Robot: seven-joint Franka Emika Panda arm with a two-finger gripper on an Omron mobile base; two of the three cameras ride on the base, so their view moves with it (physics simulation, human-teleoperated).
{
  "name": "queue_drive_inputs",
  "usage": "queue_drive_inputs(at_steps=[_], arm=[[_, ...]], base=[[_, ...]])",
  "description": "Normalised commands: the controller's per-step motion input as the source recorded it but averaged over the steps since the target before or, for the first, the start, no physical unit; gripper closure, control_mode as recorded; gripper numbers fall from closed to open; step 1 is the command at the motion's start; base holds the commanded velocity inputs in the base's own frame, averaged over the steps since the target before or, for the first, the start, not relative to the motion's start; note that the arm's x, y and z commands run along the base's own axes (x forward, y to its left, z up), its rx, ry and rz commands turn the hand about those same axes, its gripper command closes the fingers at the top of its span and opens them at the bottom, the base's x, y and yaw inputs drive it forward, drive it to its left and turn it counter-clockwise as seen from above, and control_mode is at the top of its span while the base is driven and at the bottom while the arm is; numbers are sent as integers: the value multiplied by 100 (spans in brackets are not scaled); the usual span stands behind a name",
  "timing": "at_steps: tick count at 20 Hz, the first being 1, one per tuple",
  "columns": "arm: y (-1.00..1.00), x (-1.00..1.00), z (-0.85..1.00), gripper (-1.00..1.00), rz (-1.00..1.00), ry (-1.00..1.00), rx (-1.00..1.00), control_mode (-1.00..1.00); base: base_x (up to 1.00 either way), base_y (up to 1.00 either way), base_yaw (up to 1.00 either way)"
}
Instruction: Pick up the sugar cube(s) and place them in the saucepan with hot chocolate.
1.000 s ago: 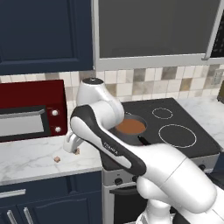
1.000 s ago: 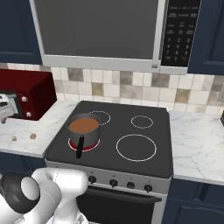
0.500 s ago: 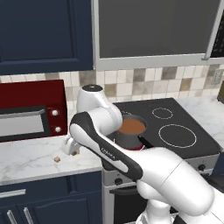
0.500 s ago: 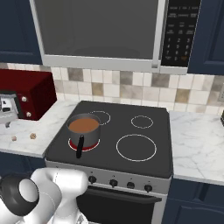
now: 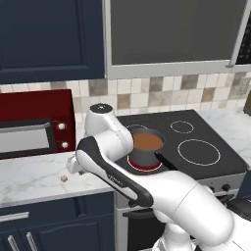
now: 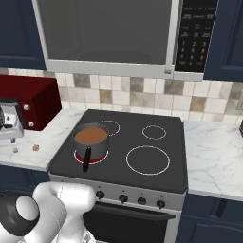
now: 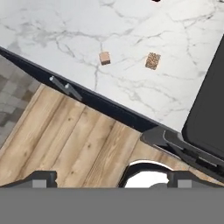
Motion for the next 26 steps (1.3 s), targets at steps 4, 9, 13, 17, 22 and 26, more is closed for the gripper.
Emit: queue_drive_inputs(at_steps=[4, 9, 13, 17, 22, 26], arm=[[-33, 44, -19, -100, -19, 5, 0, -100], [-13, 46, -37, -100, -24, 0, -4, -100], [0, 56, -38, -100, -25, 0, -9, -100], [0, 46, -37, -100, -28, 0, -10, -100], [3, 33, -11, -100, -8, 0, -1, -100], [2, 39, -8, -100, 0, 0, 0, -100]], base=[[0, 0, 0], [0, 0, 0], [0, 0, 0], [0, 0, 0], [0, 0, 0], [0, 0, 0]])
